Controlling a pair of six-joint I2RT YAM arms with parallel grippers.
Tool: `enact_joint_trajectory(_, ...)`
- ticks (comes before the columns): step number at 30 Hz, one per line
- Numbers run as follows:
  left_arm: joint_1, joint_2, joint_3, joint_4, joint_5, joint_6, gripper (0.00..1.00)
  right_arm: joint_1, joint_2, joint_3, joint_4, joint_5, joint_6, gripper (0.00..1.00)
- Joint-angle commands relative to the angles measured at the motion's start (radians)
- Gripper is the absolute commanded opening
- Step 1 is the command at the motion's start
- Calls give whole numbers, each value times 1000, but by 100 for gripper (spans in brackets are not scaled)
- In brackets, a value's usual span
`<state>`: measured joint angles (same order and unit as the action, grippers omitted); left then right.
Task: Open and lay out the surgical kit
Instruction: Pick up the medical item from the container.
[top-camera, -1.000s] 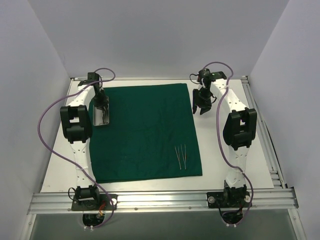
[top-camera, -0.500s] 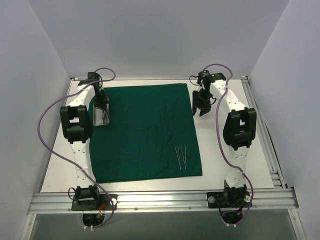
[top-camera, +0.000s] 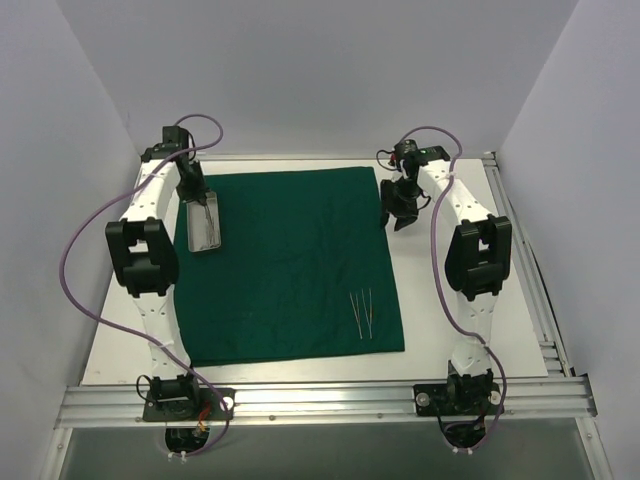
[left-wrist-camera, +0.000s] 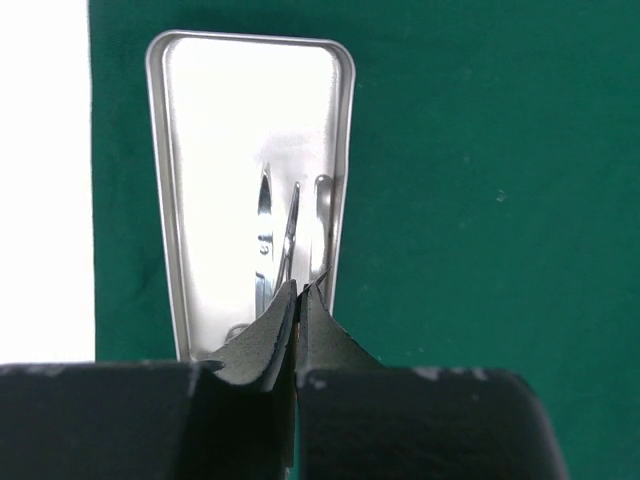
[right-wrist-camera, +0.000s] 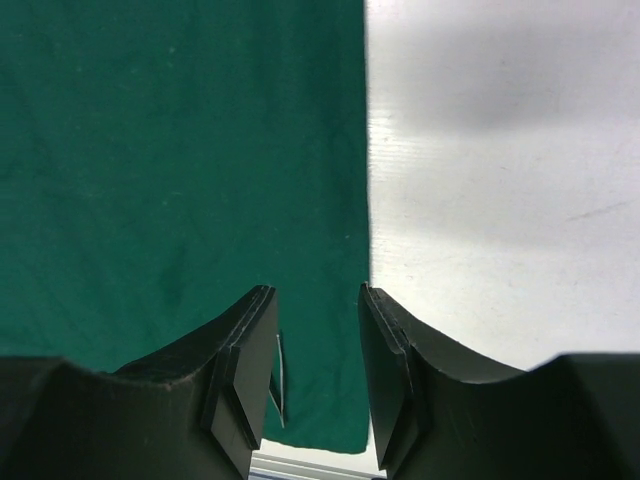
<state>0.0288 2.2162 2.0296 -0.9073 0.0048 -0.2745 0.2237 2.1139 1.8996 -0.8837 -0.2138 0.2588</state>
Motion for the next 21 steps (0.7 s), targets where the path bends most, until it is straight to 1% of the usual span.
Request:
enact_joint_trajectory(1,6,-110,31,-35,-5,-29,2,17,-35,36,-20,-42,-24,40)
enact_joint_trajectory(2,6,-122,21,-33,38,-38,2,22,-34,42,-17,-48,-27,40)
enact_joint_trajectory(4,6,-170,-21,-19,67,-80,2,38,-37,55,-14,-70,-26,40)
enact_joint_trajectory(5,6,-206,-40,-13,105,-95,2,45,-37,56,-9,-76,-27,41)
enact_joint_trajectory(8,-6,-274,-155,51,161,-178,2,80,-48,56,6,-107,-30,42)
enact_joint_trajectory(9,-12,-321,-214,68,182,-199,2,92,-54,53,12,-110,-30,43)
enact_joint_trajectory(10,-26,-343,-238,86,187,-228,2,123,-58,53,17,-108,-33,43)
enact_joint_trajectory(11,-61,-377,-255,87,185,-238,2,141,-68,52,19,-107,-41,44)
enact_joint_trajectory(15,-139,-443,-325,77,158,-288,2,224,-112,33,46,-113,-46,45)
enact_joint_trajectory(18,-205,-504,-393,97,129,-356,2,272,-181,-22,115,-148,-29,47)
enact_joint_trajectory(19,-225,-519,-407,103,98,-388,2,279,-202,-61,158,-159,-20,49)
enact_joint_trajectory(21,-282,-550,-439,107,74,-413,2,302,-264,-98,195,-197,-4,51)
